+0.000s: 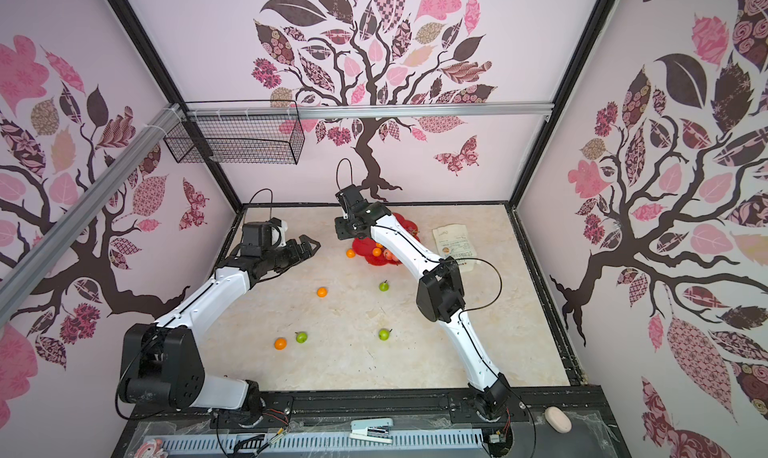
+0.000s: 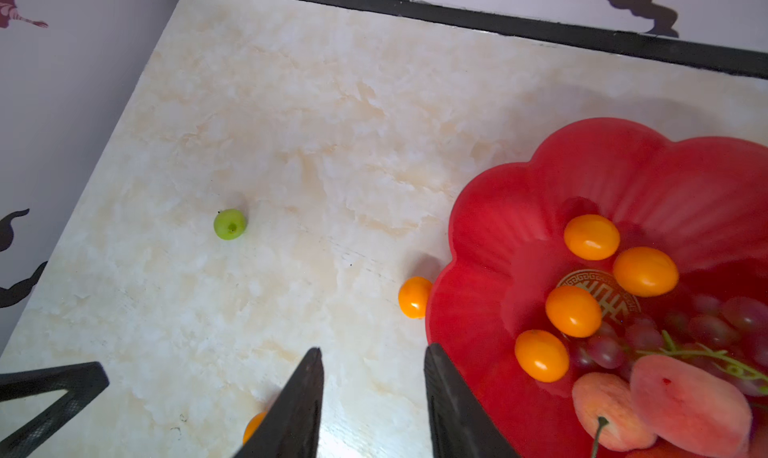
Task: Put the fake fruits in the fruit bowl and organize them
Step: 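Raise the right gripper away from the bowl, then lower the right gripper around an orange kumquat on the table beside the bowl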
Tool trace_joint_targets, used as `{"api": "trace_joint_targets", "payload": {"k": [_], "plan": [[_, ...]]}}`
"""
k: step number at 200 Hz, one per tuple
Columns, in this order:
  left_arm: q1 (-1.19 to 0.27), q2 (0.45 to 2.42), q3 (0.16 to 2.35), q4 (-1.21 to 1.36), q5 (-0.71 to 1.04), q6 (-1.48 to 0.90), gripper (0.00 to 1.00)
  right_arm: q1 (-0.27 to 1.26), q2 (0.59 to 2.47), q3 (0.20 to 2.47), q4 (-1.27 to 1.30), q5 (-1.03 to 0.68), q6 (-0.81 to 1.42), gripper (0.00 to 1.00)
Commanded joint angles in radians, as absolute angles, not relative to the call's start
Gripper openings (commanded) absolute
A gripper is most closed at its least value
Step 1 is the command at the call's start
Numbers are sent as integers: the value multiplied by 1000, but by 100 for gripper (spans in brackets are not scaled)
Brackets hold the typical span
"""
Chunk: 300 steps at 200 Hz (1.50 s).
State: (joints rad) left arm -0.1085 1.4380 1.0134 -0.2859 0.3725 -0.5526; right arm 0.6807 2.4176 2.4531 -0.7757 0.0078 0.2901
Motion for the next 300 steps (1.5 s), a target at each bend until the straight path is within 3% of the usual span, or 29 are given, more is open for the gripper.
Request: {"api": "trace_joint_targets", "payload": {"k": [1, 100, 300], "plan": [[-92, 1448, 1052, -253, 408, -554, 98, 692, 2522, 2491, -838, 35, 278, 43], [-88, 1499, 1047, -220, 453, -539, 98, 707, 2678, 2583, -825, 43, 304, 42], [-88, 1527, 1041, -209, 478, -534, 98, 705, 2744, 2586, -819, 142, 272, 51]]}}
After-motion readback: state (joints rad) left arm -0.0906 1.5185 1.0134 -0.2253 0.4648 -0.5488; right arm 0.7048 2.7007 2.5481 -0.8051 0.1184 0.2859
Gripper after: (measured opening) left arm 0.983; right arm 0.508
